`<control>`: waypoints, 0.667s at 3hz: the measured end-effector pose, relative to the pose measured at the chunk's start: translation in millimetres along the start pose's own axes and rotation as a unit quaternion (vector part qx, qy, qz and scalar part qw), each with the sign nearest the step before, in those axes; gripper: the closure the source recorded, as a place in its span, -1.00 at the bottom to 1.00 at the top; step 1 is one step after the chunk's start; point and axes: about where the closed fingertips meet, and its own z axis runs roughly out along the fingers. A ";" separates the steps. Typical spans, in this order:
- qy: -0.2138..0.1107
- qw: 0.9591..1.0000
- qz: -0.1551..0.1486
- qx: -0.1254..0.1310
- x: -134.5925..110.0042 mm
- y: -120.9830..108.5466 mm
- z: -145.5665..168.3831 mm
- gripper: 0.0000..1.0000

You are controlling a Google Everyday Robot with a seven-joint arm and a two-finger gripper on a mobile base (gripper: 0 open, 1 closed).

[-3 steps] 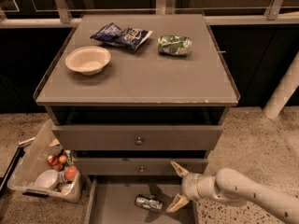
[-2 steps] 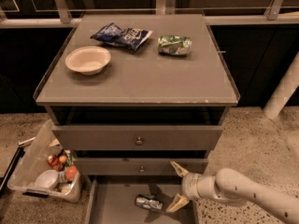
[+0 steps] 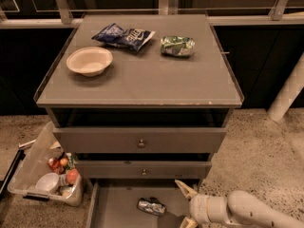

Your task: Pick redbull can from bottom drawer and place on counter

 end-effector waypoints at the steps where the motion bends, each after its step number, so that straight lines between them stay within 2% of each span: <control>1: 0.000 1.000 0.000 0.000 0.0 0.1 0.3 -1.00; 2: 0.020 1.000 0.006 -0.004 10.9 4.1 22.9 -1.00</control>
Offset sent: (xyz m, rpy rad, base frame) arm 0.0144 0.0327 -0.0732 -0.1223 0.0599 -0.0456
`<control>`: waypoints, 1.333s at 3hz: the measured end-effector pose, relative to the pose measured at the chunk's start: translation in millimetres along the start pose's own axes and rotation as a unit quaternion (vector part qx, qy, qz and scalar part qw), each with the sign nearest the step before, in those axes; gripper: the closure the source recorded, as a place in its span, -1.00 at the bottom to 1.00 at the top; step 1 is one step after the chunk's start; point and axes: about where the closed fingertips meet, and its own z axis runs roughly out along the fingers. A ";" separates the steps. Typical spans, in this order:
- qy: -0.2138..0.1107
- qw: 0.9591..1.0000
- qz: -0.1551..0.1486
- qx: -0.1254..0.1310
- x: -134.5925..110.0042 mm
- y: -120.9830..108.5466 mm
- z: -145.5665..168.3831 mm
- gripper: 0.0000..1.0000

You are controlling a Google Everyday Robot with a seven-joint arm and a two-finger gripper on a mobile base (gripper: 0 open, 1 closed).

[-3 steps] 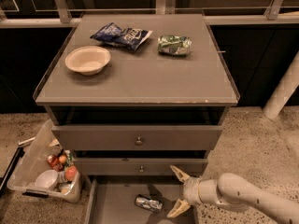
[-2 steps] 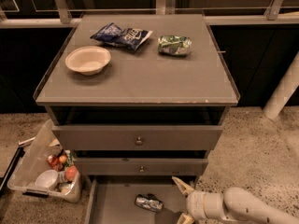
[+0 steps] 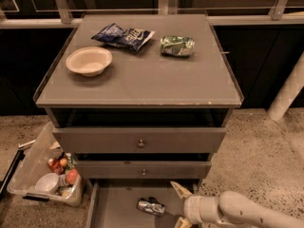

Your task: Pick redbull can from bottom drawer and place on counter

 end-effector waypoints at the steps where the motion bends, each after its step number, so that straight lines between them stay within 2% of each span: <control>1: 0.022 1.000 0.018 -0.011 27.3 3.8 42.8 -1.00; 3: 0.029 0.999 0.041 -0.010 70.7 -8.8 107.4 -1.00; 4: 0.030 0.998 0.054 -0.007 91.0 -16.5 128.2 -1.00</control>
Offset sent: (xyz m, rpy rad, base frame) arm 0.0522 0.0364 -0.1303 -0.0444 0.0914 -0.0541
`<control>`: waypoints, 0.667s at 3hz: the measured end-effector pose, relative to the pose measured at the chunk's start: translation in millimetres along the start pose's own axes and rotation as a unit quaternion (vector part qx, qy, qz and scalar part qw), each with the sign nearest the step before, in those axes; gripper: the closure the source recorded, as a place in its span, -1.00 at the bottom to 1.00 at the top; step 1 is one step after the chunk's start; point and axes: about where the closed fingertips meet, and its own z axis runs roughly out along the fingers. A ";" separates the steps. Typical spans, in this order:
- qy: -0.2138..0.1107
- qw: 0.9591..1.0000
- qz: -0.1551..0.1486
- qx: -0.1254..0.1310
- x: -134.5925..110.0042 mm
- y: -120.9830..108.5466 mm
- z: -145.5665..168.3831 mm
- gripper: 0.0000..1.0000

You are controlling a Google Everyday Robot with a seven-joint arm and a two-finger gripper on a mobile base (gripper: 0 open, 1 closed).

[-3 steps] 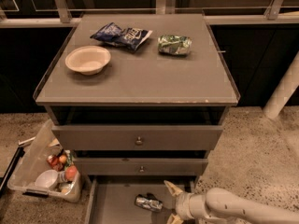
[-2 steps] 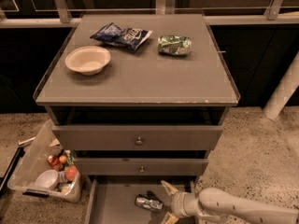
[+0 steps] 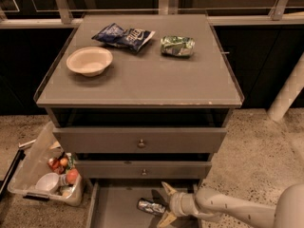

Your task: Pick redbull can from bottom drawer and place on counter

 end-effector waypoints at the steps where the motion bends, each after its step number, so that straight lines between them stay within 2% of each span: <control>1: 0.002 1.000 0.012 -0.005 15.4 0.6 13.5 -1.00; 2: 0.003 1.000 0.019 -0.014 25.7 6.2 25.2 -1.00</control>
Offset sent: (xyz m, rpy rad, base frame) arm 0.0001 0.0002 -0.0546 0.0043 0.0707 -0.0067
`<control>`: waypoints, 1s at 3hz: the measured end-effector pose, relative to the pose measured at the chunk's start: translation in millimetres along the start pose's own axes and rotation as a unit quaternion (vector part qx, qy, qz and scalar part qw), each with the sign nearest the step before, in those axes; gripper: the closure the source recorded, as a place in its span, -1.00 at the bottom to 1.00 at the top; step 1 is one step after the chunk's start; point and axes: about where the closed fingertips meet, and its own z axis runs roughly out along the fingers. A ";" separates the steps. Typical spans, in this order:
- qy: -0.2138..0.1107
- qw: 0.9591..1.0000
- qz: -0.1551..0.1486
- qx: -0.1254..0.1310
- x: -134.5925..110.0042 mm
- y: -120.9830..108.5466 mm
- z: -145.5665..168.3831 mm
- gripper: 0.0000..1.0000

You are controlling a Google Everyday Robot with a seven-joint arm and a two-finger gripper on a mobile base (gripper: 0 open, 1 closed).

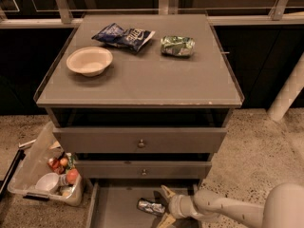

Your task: Pick redbull can from bottom drawer and place on counter

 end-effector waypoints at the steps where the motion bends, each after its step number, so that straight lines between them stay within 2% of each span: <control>1: 0.002 1.000 0.003 -0.012 7.6 6.2 13.9 -1.00; 3: 0.009 0.999 0.006 -0.031 17.6 12.1 38.7 -1.00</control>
Offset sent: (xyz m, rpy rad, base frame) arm -0.0079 0.0134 -0.0450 -0.0196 0.0639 0.0377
